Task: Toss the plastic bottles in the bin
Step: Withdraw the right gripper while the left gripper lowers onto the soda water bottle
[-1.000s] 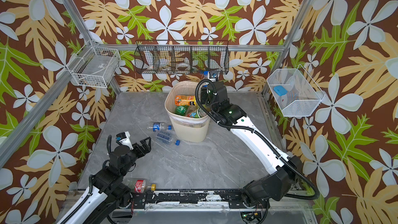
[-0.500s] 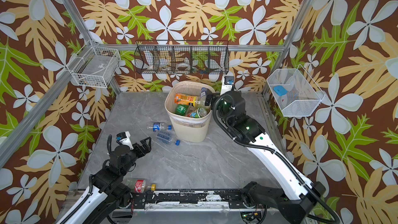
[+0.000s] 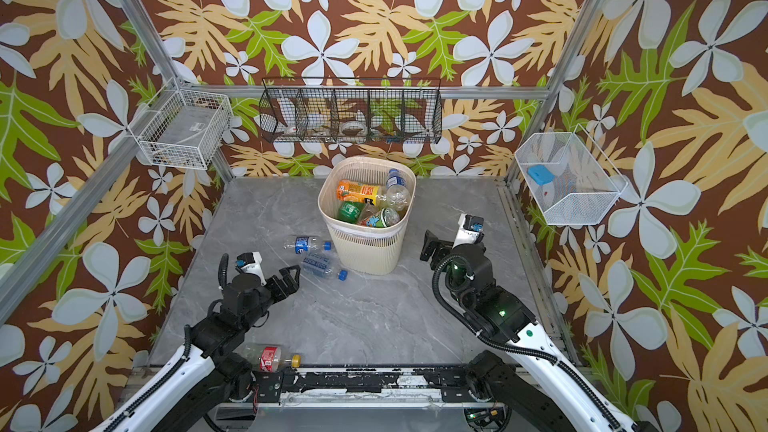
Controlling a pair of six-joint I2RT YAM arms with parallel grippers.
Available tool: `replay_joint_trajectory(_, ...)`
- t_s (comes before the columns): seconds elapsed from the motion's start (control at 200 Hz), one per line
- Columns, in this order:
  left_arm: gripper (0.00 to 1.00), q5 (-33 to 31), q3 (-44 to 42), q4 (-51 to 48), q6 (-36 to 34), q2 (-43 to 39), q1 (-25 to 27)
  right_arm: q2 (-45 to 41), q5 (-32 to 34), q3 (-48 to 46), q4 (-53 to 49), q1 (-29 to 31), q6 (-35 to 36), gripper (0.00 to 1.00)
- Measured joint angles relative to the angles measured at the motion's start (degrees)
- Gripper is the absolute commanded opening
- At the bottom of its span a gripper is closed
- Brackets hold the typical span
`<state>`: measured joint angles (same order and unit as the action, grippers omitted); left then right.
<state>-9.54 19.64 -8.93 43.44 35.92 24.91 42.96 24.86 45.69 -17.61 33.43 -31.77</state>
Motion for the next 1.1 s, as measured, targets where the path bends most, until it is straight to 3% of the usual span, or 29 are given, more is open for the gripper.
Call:
replay_joint_trajectory(0.23,1.00,4.02,2.05,3.39,2.89,9.38,0.00,-0.52,0.20,-0.48,-1.05,0.00,-1.01,1.00)
replay_joint_trajectory(0.661,1.00,8.44,13.66,2.21,1.36,30.88,-0.11,-3.02,-0.87,-1.29,-1.73,0.00,-0.85,1.00)
replay_joint_trajectory(1.101,0.97,8.50,22.23,0.17,-1.84,45.40,-0.48,-6.10,-1.92,-2.97,-2.56,0.00,1.38,1.00)
